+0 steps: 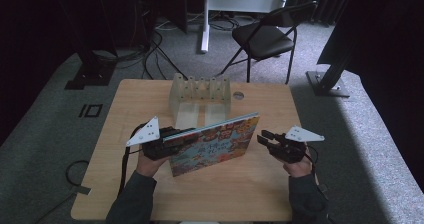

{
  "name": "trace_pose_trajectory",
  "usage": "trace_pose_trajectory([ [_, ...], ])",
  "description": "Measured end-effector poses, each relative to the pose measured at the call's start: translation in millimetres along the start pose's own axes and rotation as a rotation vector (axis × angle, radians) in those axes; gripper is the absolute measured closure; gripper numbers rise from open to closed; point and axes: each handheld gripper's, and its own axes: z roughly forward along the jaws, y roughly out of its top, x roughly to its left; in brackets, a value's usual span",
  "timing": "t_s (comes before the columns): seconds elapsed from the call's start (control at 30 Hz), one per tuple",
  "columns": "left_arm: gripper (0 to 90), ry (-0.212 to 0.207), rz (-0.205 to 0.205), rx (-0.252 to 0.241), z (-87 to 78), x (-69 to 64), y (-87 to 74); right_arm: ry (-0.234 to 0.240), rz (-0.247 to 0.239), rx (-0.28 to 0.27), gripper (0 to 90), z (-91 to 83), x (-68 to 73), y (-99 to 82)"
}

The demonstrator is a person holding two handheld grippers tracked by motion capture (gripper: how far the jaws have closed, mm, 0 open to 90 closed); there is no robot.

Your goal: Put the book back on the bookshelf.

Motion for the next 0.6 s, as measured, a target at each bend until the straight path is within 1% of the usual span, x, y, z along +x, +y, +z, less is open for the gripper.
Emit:
trace_pose_trajectory([
  [0.07,74.8,0.006,0.004,0.001,0.2,-0.7,-0.6,-0.002,0.004,0.002,67.4,0.1,-0.4,-1.8],
  [0.13,76.2,0.000,0.004,0.003,0.4,-1.0,-1.6,-0.002,0.008,0.006,67.3,0.2,-0.3,-3.6],
  [0.27,77.8,0.003,0.009,0.004,0.6,-1.3,-2.0,-0.003,0.015,0.013,67.0,0.5,-0.4,-8.2],
  [0.5,77.4,0.015,0.018,0.002,0.6,-2.1,-2.9,-0.012,0.029,0.031,64.1,0.5,-0.9,-16.3],
  [0.6,77.9,0.011,0.020,0.002,0.6,-1.2,-3.0,-0.018,0.033,0.042,63.6,0.9,-1.0,-20.4],
])
